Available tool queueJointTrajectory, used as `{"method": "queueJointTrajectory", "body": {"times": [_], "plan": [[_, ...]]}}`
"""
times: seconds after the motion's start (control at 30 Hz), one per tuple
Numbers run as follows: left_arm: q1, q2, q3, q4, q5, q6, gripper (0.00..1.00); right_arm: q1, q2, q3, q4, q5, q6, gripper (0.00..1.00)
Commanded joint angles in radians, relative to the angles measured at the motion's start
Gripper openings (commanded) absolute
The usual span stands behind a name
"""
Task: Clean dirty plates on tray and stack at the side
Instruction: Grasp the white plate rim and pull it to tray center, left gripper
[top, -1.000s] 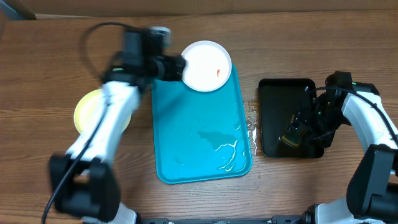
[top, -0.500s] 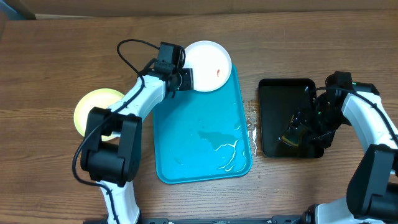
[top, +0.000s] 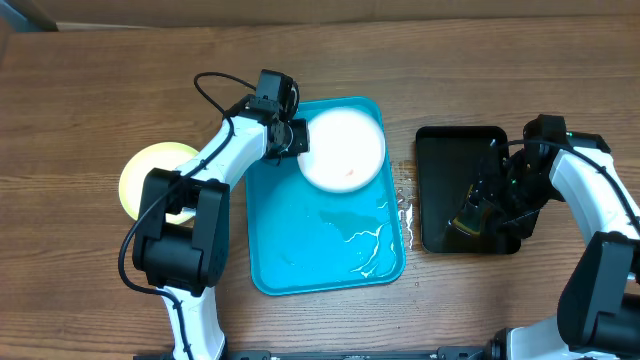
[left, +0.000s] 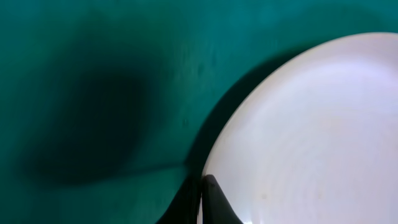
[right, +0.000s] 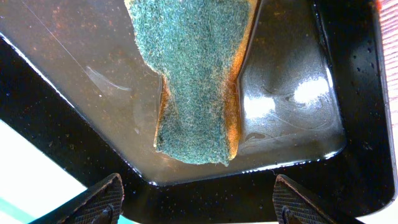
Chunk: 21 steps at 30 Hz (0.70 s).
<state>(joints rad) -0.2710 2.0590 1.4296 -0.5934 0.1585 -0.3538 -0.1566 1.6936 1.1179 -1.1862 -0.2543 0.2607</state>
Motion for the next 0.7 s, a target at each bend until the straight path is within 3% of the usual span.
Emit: {"method": "queueJointTrajectory", "body": {"times": [0.0, 0.13, 0.4, 0.43, 0.47, 0.5, 0.57, 0.67], "plan": [[0.003, -0.027, 0.042, -0.123, 0.042, -0.085, 0.04, -0.002, -0.007, -0.003, 0.003, 0.010, -0.003, 0.79], [0.004, -0.047, 0.056, -0.323, 0.041, -0.164, 0.04, -0.002, -0.007, -0.003, 0.003, 0.010, -0.004, 0.79], [0.002, -0.051, 0.056, -0.577, 0.003, -0.132, 0.05, -0.002, -0.006, -0.002, 0.003, 0.011, -0.008, 0.80], [0.002, -0.051, 0.056, -0.591, 0.005, -0.132, 0.27, -0.002, -0.007, -0.003, 0.003, 0.010, -0.008, 0.79], [0.002, -0.051, 0.056, -0.599, 0.008, -0.126, 0.42, -0.002, -0.007, -0.003, 0.003, 0.011, -0.008, 0.79], [0.002, -0.052, 0.056, -0.600, 0.007, -0.109, 0.51, -0.002, -0.007, -0.003, 0.003, 0.011, -0.008, 0.79], [0.005, -0.055, 0.061, -0.599, 0.007, -0.079, 0.56, -0.002, -0.007, -0.003, 0.005, 0.010, -0.008, 0.80], [0.021, -0.060, 0.099, -0.603, 0.004, -0.027, 0.54, -0.002, -0.007, -0.003, 0.007, 0.011, -0.008, 0.80]]}}
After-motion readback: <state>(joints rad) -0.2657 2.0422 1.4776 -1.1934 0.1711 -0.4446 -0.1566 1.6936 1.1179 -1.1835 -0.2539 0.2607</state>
